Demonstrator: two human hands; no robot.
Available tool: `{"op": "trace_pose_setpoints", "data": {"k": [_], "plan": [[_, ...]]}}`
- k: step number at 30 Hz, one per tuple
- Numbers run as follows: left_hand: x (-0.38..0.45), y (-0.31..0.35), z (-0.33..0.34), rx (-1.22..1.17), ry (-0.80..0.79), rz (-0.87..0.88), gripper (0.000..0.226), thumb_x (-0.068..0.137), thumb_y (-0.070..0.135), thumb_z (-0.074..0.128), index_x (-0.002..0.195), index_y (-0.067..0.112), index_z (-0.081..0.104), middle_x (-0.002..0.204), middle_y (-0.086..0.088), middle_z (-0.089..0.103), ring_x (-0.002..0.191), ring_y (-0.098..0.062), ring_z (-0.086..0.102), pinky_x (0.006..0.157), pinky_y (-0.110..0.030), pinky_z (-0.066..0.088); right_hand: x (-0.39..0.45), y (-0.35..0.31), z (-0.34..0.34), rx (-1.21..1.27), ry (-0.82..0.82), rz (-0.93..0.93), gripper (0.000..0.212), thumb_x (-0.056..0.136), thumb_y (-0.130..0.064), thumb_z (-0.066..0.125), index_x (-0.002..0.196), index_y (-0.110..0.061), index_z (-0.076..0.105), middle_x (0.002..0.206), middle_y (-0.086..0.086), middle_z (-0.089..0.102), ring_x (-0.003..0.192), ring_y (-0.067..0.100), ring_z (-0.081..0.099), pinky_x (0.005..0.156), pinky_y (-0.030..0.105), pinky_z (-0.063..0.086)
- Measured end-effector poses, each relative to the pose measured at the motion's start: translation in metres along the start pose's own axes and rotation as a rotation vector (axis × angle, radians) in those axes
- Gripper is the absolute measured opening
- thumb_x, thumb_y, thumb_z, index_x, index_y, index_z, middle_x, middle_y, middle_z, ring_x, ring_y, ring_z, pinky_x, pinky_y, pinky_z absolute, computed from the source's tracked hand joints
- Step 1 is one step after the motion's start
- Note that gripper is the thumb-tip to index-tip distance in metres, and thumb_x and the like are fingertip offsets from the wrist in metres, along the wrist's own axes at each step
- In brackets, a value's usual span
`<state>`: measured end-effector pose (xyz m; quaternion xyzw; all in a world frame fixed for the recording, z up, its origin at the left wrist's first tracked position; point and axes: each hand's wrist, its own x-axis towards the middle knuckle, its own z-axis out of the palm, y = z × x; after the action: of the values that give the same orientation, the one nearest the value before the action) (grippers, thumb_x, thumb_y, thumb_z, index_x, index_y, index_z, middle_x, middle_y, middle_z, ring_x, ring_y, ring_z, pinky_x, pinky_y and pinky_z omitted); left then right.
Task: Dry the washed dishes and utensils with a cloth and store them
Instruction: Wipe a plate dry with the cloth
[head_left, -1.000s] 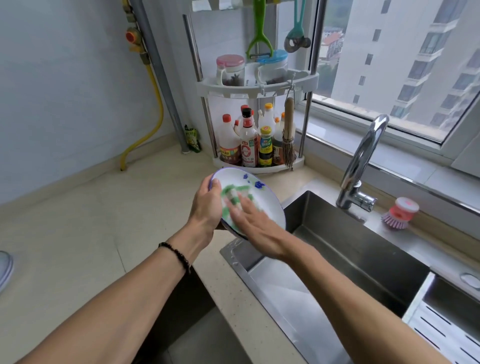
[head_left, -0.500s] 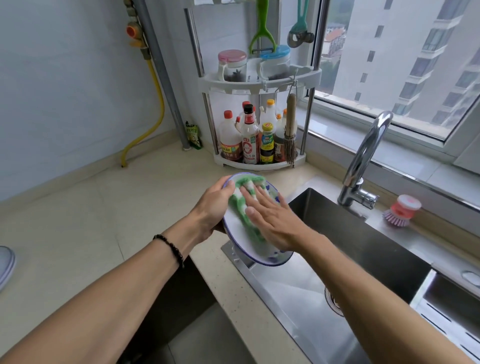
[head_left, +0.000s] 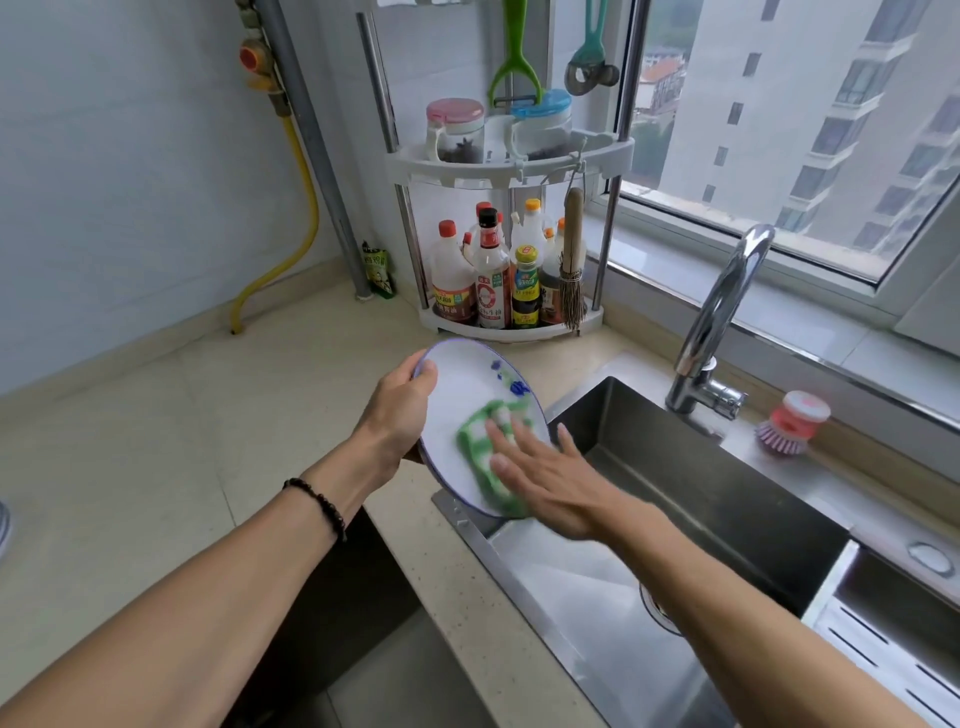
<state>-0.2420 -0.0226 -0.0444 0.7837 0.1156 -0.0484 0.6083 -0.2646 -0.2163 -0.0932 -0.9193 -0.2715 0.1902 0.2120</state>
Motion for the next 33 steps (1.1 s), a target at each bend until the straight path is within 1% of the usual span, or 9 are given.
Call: {"op": "trace_pose_setpoints", "data": {"k": [6, 12, 16, 18, 20, 25, 28, 31, 33], "plan": [[-0.004, 0.006, 0.003, -0.014, -0.077, -0.051, 0.028, 0.110, 0.034, 0.032, 0.123, 0.038, 0.056, 0.110, -0.004, 0.070, 0.080, -0.027, 0.070, 0.043, -0.024, 0.047, 0.018, 0.024, -0.014, -0.278, 0.117, 0.001, 0.069, 0.097, -0.063, -0.002, 0.158, -0.031, -0.012, 0.163, -0.007, -0.020, 0.151, 0.007, -0.016, 0.121, 0.047, -0.019], [0.008, 0.005, 0.004, -0.120, 0.183, 0.005, 0.028, 0.108, 0.036, 0.035, 0.120, 0.032, 0.060, 0.114, -0.008, 0.070, 0.095, -0.032, 0.070, 0.055, -0.030, 0.052, -0.005, 0.006, 0.004, -0.059, 0.120, -0.027, 0.103, 0.076, -0.081, -0.020, 0.159, -0.027, 0.007, 0.167, -0.003, 0.000, 0.154, 0.010, -0.002, 0.120, 0.045, -0.019], [0.007, 0.006, 0.004, -0.193, 0.098, -0.097, 0.026, 0.108, 0.037, 0.037, 0.109, 0.029, 0.062, 0.106, -0.007, 0.071, 0.079, -0.025, 0.071, 0.054, -0.030, 0.053, -0.011, -0.031, 0.001, 0.166, 0.081, -0.222, 0.090, 0.085, -0.080, -0.001, 0.160, -0.032, 0.012, 0.167, -0.008, -0.002, 0.153, 0.005, -0.007, 0.120, 0.035, -0.015], [0.006, 0.006, 0.003, -0.265, -0.041, -0.193, 0.034, 0.107, 0.041, 0.038, 0.123, 0.022, 0.062, 0.114, -0.012, 0.072, 0.091, -0.032, 0.073, 0.071, -0.044, 0.059, -0.001, -0.040, -0.009, 0.126, 0.100, -0.274, 0.084, 0.088, -0.073, 0.004, 0.160, -0.030, 0.011, 0.167, -0.004, -0.007, 0.153, 0.006, -0.013, 0.120, 0.034, -0.014], [0.006, 0.007, 0.000, -0.303, -0.176, -0.277, 0.051, 0.106, 0.047, 0.036, 0.128, 0.009, 0.061, 0.119, -0.020, 0.070, 0.111, -0.039, 0.067, 0.102, -0.057, 0.049, 0.013, -0.035, -0.021, -0.025, 0.144, -0.288, 0.082, 0.089, -0.069, 0.000, 0.160, -0.028, 0.007, 0.165, 0.000, -0.010, 0.153, 0.010, -0.015, 0.120, 0.037, -0.017], [0.007, 0.003, -0.008, -0.287, -0.245, -0.320, 0.054, 0.107, 0.049, 0.030, 0.131, 0.011, 0.060, 0.124, -0.021, 0.068, 0.119, -0.040, 0.063, 0.110, -0.059, 0.041, 0.033, -0.001, -0.050, -0.333, 0.166, -0.192, 0.062, 0.098, -0.061, -0.002, 0.155, -0.036, -0.006, 0.161, -0.006, -0.021, 0.150, 0.012, -0.022, 0.120, 0.049, -0.020], [0.008, 0.004, -0.007, -0.250, -0.139, -0.298, 0.053, 0.106, 0.050, 0.031, 0.127, 0.012, 0.062, 0.116, -0.018, 0.072, 0.110, -0.038, 0.068, 0.100, -0.056, 0.050, 0.030, 0.020, -0.048, -0.301, 0.139, -0.102, 0.075, 0.092, -0.067, -0.011, 0.158, -0.034, 0.001, 0.164, -0.007, -0.013, 0.152, 0.012, -0.017, 0.121, 0.050, -0.018], [0.011, 0.009, -0.003, -0.221, 0.047, -0.188, 0.038, 0.107, 0.046, 0.034, 0.117, 0.022, 0.062, 0.107, -0.011, 0.074, 0.095, -0.035, 0.071, 0.070, -0.042, 0.058, 0.009, 0.028, -0.036, -0.173, 0.096, -0.074, 0.101, 0.077, -0.083, -0.020, 0.159, -0.033, 0.010, 0.167, -0.005, 0.001, 0.153, 0.011, -0.010, 0.121, 0.049, -0.016], [0.014, 0.009, -0.002, -0.239, 0.169, -0.116, 0.030, 0.107, 0.043, 0.036, 0.106, 0.026, 0.062, 0.100, -0.007, 0.071, 0.084, -0.030, 0.069, 0.064, -0.036, 0.055, -0.009, 0.014, -0.024, -0.038, 0.110, -0.144, 0.093, 0.084, -0.085, 0.004, 0.157, -0.031, 0.023, 0.166, -0.003, 0.016, 0.153, 0.010, 0.005, 0.122, 0.043, -0.003]]}}
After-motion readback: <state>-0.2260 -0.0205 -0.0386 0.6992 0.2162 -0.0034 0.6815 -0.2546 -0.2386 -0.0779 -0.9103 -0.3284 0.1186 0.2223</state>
